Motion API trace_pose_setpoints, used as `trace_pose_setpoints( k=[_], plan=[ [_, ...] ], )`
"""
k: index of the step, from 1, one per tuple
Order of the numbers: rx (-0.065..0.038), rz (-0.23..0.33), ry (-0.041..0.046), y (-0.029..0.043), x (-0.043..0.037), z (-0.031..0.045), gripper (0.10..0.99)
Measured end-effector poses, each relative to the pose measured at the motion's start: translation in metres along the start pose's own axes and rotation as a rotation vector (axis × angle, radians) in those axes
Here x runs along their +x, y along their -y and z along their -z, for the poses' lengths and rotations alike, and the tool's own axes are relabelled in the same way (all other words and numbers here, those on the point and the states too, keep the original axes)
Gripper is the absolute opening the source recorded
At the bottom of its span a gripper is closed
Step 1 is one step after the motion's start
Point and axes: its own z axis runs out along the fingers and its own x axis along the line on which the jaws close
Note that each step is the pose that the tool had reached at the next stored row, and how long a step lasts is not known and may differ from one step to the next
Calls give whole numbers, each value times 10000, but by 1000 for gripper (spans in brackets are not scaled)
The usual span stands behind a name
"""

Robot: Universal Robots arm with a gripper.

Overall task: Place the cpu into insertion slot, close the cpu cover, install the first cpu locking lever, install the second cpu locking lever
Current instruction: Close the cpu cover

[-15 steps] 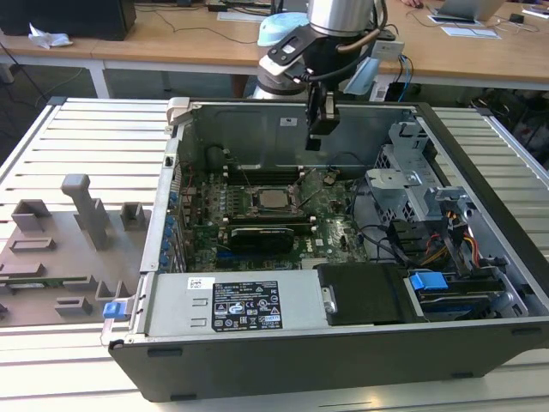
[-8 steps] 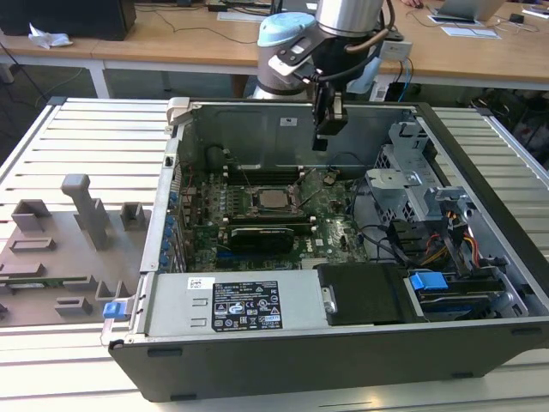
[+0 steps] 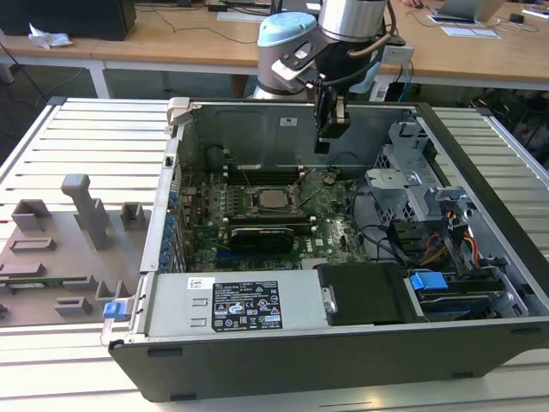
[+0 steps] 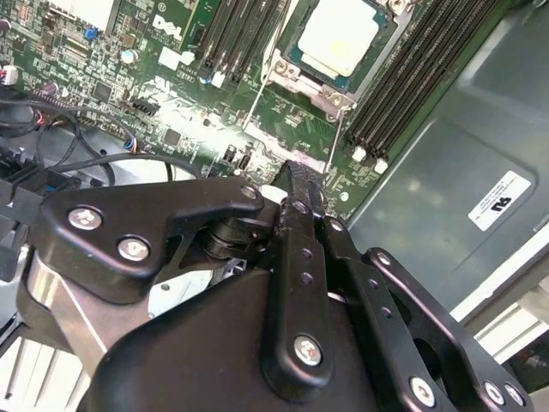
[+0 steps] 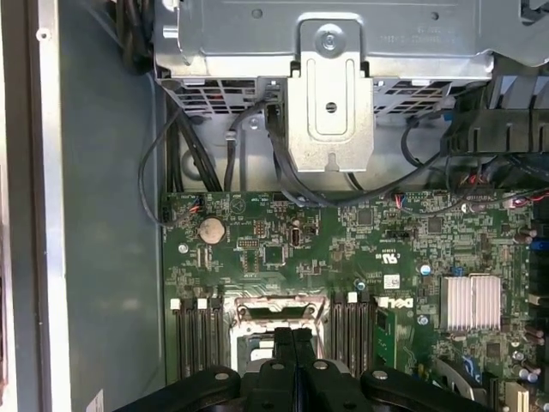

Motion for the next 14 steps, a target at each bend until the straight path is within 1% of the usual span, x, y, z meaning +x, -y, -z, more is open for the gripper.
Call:
trace_pose_setpoints(
  k=[4,5,6,7,9,14],
  plan=[
    [5,3,0,-9,3,-78,106],
    [8,1,1,-33,4,-97,106],
    [10,1,5,-88,6,-108,106],
    [9,1,4,-123,8,-111,106],
    [9,1,3,-168,9,-113,106],
    [10,1,4,-249,10,-119,106]
  ],
)
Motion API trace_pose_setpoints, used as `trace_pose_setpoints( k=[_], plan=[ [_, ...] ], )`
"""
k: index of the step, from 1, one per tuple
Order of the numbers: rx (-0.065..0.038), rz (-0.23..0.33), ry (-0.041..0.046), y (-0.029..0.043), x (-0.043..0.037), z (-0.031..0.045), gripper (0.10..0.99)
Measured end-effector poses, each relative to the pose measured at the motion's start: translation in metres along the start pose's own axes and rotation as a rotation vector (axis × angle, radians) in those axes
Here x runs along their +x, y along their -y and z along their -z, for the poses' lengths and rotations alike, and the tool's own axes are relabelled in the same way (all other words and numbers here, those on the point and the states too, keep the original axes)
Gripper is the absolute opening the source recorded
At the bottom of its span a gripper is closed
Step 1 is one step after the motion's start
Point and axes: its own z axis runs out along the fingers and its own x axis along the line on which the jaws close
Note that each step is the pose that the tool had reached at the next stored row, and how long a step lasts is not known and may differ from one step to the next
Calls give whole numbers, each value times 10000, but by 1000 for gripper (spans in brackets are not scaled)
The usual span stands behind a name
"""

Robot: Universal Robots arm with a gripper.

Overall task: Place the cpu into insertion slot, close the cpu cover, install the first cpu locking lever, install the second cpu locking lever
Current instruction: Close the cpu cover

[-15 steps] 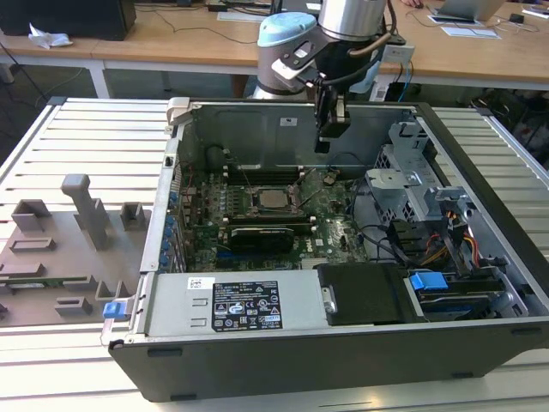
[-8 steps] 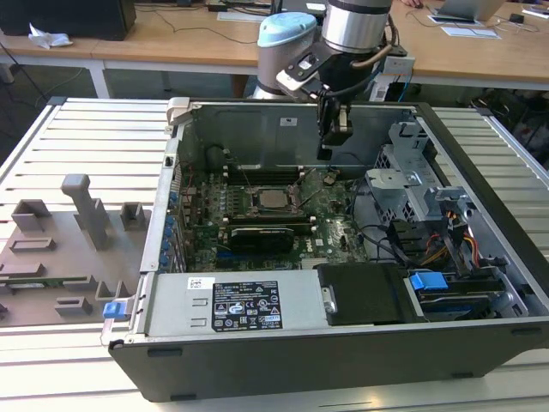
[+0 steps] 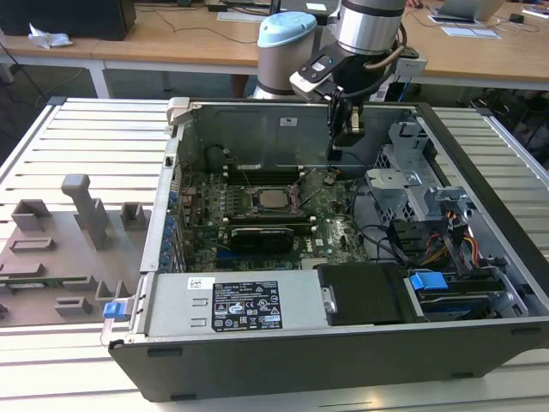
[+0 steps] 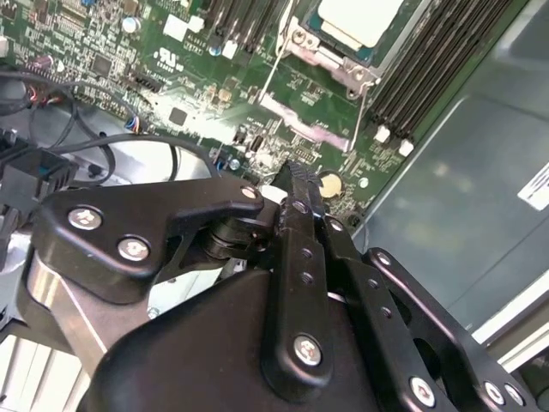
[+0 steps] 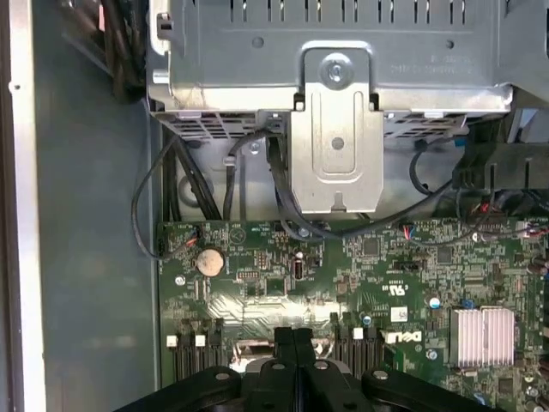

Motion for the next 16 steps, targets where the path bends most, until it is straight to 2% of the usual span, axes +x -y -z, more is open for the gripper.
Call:
trace_pose_setpoints(
  k=[6,10,16],
  plan=[
    [0,0,0,-68,1,-8,106],
    [0,0,0,-90,2,-20,106],
    [1,0,1,-96,4,-82,106]
  ],
)
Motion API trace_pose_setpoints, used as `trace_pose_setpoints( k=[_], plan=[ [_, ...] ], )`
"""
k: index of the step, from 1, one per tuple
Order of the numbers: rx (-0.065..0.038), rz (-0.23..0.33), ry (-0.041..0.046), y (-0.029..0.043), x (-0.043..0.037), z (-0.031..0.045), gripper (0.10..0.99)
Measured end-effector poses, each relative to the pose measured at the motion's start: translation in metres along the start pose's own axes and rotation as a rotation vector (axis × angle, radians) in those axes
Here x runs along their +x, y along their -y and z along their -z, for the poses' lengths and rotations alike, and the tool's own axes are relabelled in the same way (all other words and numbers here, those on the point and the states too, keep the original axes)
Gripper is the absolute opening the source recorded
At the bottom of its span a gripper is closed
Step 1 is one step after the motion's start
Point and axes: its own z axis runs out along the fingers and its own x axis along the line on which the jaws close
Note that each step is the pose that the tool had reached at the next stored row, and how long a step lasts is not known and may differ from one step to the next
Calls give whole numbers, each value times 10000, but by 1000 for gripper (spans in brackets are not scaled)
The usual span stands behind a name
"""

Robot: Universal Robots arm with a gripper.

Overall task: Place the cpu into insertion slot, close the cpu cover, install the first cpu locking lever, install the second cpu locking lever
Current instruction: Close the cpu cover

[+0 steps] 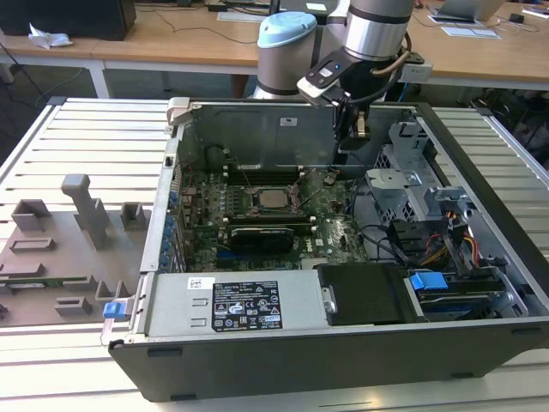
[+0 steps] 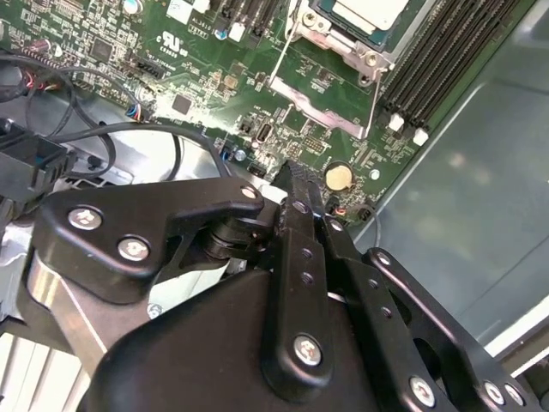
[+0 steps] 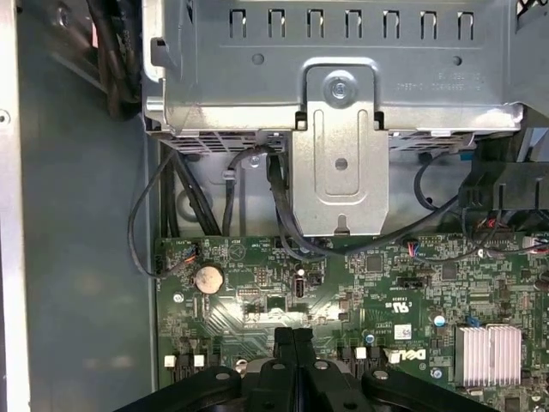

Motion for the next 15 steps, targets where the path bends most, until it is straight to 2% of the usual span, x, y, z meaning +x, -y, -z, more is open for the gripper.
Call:
trace_pose_setpoints(
  k=[15],
  plan=[
    [0,0,-1,-7,5,-124,106]
  ],
)
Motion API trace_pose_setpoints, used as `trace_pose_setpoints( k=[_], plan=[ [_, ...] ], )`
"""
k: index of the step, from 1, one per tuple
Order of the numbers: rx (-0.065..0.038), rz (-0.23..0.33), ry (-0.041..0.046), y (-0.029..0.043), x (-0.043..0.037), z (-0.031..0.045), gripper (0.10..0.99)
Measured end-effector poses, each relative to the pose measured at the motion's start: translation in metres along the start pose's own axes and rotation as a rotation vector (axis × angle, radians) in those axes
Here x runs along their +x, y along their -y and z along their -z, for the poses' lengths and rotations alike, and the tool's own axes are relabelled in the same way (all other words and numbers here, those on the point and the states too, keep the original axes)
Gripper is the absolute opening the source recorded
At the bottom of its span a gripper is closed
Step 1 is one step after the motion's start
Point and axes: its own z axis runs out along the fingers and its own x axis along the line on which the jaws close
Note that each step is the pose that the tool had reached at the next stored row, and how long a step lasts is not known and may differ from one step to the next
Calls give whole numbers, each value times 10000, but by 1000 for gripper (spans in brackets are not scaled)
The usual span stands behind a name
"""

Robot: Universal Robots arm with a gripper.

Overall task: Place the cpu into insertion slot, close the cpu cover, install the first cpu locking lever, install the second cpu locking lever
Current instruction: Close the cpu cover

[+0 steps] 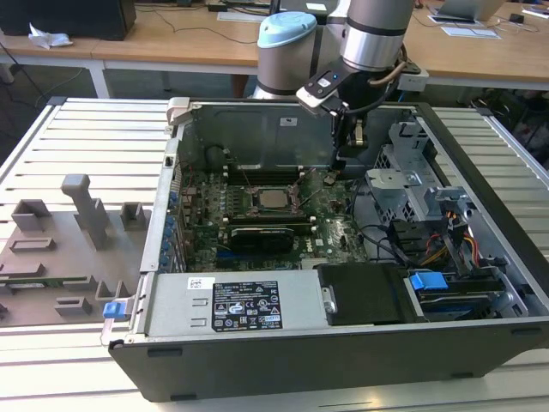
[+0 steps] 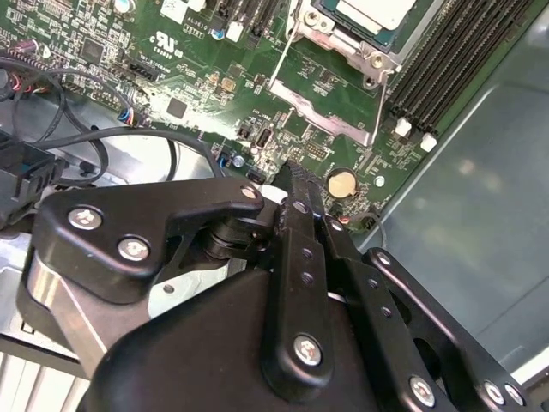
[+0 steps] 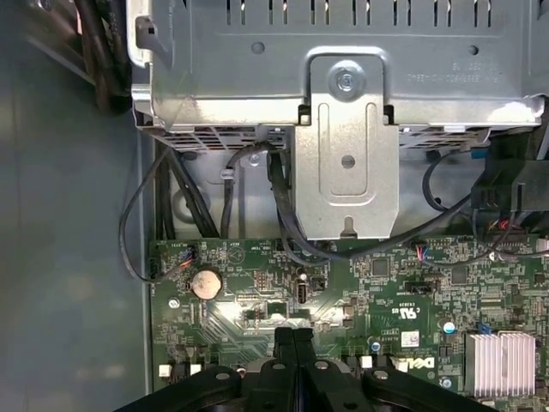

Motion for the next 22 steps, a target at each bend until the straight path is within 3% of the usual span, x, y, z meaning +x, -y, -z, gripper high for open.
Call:
trace_pose_setpoints(
  k=[22],
  plan=[
    [0,-1,0,-26,5,-132,106]
  ],
)
